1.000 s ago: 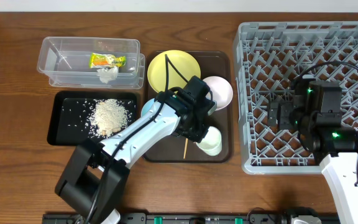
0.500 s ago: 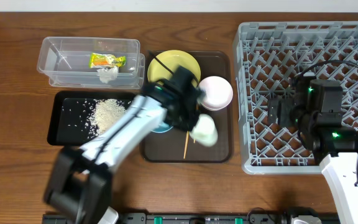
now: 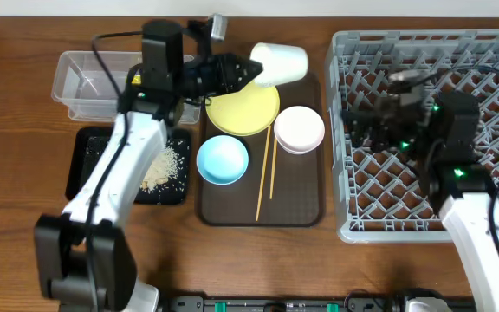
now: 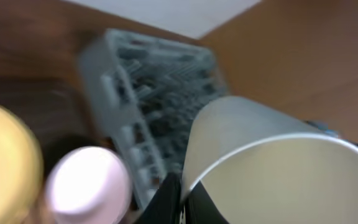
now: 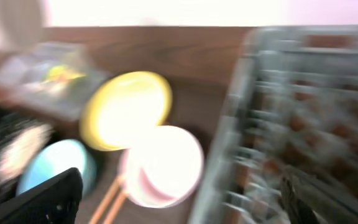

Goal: Sort waste into correct bins and load items into the dishwasher rack
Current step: 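Lift the white cup and pass it to the right gripper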

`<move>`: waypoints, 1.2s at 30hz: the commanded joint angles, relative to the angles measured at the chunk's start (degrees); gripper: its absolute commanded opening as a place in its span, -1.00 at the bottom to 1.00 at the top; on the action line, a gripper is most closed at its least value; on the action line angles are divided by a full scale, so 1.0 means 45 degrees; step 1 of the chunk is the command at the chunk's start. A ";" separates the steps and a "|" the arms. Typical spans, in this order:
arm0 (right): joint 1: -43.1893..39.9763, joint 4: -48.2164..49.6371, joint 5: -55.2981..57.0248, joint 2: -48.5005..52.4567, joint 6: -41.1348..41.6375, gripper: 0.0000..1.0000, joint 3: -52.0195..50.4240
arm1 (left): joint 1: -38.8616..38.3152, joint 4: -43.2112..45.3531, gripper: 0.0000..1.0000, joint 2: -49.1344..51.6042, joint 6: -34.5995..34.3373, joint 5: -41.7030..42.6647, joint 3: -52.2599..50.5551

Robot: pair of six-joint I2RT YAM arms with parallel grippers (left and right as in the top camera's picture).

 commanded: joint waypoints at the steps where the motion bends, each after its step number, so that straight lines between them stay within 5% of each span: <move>1: 0.0063 0.0665 -0.4386 0.0729 -0.0729 0.99 0.0219 | -0.0219 0.0748 -0.88 0.0719 -0.3070 0.2327 0.0058; 15: 0.0661 0.4794 -0.6713 0.2152 -0.0719 0.99 0.0219 | -0.1452 0.1180 -0.88 0.1175 -0.3759 0.4507 0.0058; 36: 0.0583 0.7286 -0.9078 0.2152 -0.1205 0.60 0.0219 | -0.1642 0.1195 -0.88 0.1175 -0.3755 0.5168 0.0058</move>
